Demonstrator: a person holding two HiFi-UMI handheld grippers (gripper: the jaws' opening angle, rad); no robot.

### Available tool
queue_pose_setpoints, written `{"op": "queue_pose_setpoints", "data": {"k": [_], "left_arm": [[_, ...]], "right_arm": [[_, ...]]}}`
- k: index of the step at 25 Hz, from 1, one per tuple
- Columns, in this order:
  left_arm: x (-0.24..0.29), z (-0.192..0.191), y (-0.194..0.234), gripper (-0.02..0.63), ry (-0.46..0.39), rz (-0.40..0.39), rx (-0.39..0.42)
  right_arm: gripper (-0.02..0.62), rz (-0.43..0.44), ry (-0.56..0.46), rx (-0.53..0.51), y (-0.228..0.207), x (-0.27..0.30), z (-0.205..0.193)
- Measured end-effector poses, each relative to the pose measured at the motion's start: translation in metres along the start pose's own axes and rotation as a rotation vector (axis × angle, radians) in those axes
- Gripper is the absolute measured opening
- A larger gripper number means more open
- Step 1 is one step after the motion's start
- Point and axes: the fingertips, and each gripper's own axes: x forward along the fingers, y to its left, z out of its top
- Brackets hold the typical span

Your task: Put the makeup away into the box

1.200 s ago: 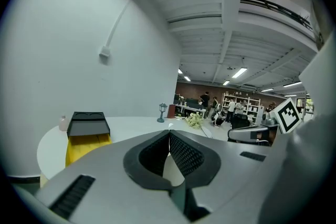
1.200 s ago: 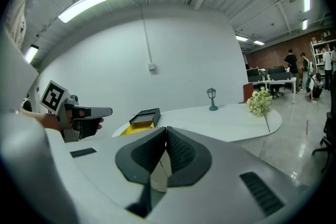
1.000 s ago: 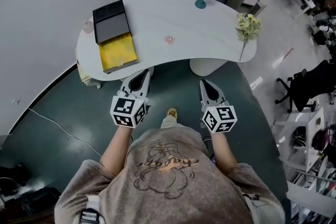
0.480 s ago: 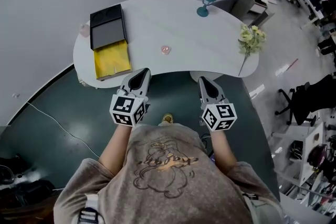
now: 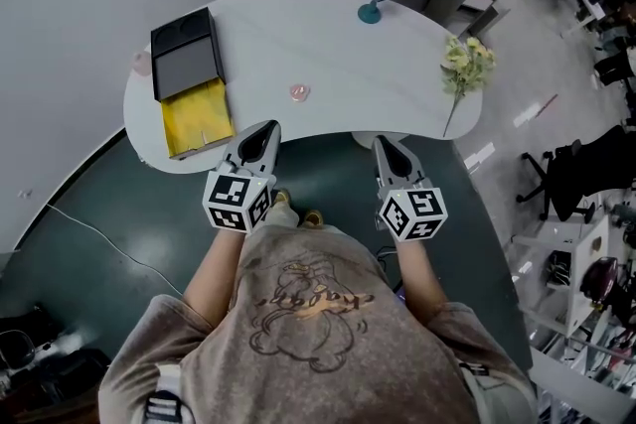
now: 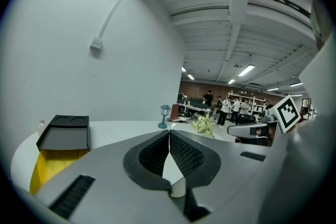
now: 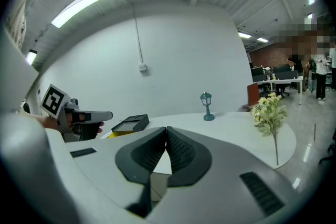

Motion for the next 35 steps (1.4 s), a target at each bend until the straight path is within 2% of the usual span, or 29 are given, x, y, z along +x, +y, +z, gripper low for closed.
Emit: {"op": "queue_pose_setpoints", "data": {"k": [13,27,28,31,35], "left_arm": [[0.052,0.016,0.025,0.023,0.009,-0.084,0.034],[0.095,0.005,0.020,0.026,0.069,-0.188,0.079],[0.098,0.003,0.020,0.037,0.079,-0.190,0.085],[0.106,-0.007,0.021,0.157,0.115,-0.210,0.093],[0.115,-0.019,0.023,0.255,0.153,-0.220,0.100]], "right_arm": [[0.005,-0.091,-0.051,0.015,-0.010,0.025,0.018],[0.005,-0.145,-0.083,0.021,-0.022,0.045,0.027],[0.005,-0.148,-0.082,0.021,-0.023,0.046,0.027],[0.005,-0.158,-0.078,0.024,-0.027,0.049,0.026],[0.005,-0.171,-0.075,0.032,-0.030,0.050,0.024]]}}
